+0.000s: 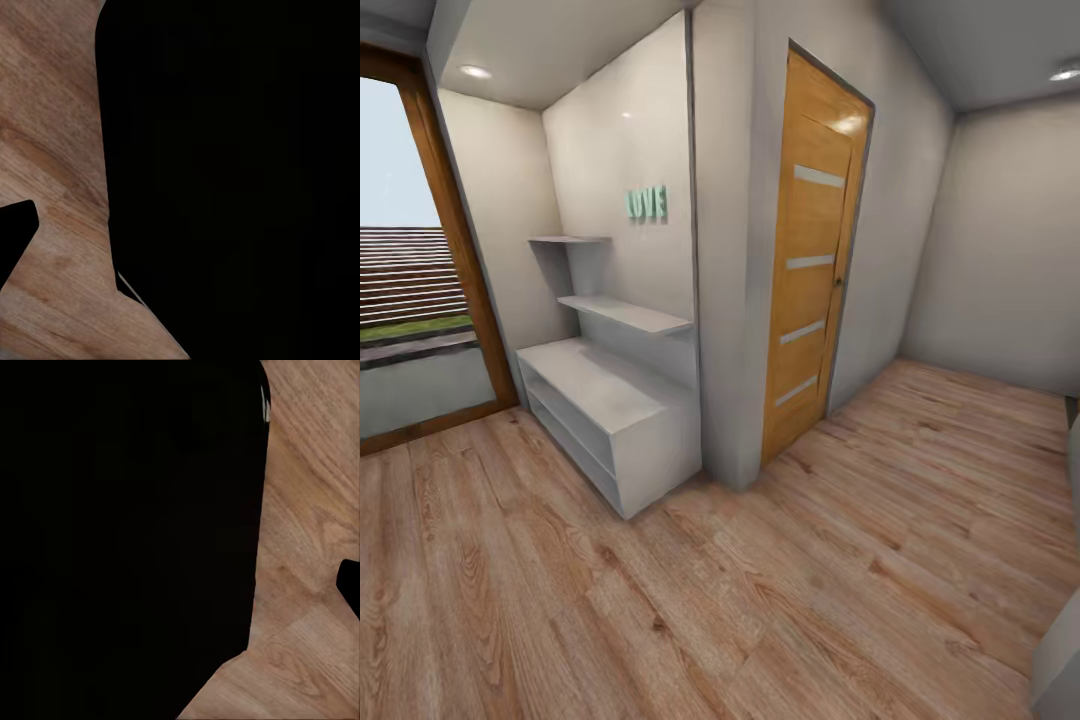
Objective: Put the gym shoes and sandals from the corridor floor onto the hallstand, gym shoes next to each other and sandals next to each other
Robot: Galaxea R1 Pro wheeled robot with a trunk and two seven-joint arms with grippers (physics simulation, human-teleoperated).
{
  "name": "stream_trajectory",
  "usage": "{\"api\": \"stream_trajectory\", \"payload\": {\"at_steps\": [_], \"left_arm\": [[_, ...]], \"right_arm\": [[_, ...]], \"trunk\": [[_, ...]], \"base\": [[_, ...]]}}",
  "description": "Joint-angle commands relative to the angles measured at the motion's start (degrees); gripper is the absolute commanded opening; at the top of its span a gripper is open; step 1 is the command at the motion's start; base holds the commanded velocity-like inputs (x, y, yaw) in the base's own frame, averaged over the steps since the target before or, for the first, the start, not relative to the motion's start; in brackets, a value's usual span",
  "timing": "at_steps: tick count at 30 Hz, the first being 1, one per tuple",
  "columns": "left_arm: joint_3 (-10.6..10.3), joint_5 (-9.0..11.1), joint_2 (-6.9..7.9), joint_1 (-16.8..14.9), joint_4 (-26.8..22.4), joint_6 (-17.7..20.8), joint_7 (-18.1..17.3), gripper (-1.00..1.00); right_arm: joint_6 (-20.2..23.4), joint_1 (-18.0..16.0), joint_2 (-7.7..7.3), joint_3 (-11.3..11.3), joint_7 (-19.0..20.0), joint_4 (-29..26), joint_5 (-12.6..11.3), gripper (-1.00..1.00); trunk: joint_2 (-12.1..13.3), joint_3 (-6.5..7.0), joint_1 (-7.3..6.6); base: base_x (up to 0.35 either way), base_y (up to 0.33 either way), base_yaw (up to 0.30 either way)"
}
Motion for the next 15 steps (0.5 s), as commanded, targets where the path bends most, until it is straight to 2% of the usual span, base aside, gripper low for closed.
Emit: {"api": "stream_trajectory", "payload": {"at_steps": [1,5,10,15], "left_arm": [[0.0,0.0,0.0,0.0,0.0,0.0,0.0,1.0],[-0.1,-0.1,-0.09,0.0,0.5,-0.2,0.1,1.0],[-0.1,-0.1,-0.09,0.0,0.5,-0.2,0.1,1.0],[-0.1,-0.1,-0.09,0.0,0.4,-0.2,0.1,1.0]], "right_arm": [[0.0,0.0,0.0,0.0,0.0,0.0,0.0,1.0],[-0.1,-0.4,1.3,0.1,0.1,-1.1,0.1,1.0],[-0.1,-0.4,1.32,0.1,0.0,-1.1,0.1,1.0],[-0.5,-0.4,2.49,0.1,-0.1,-2.6,0.2,1.0]], "trunk": [[0.0,-0.03,0.0],[0.0,-0.03,0.0],[0.0,-0.03,0.0],[0.0,-0.03,0.0]], "base": [[0.0,0.0,0.0],[0.0,0.0,0.0],[0.0,0.0,0.0],[0.0,0.0,0.0]]}}
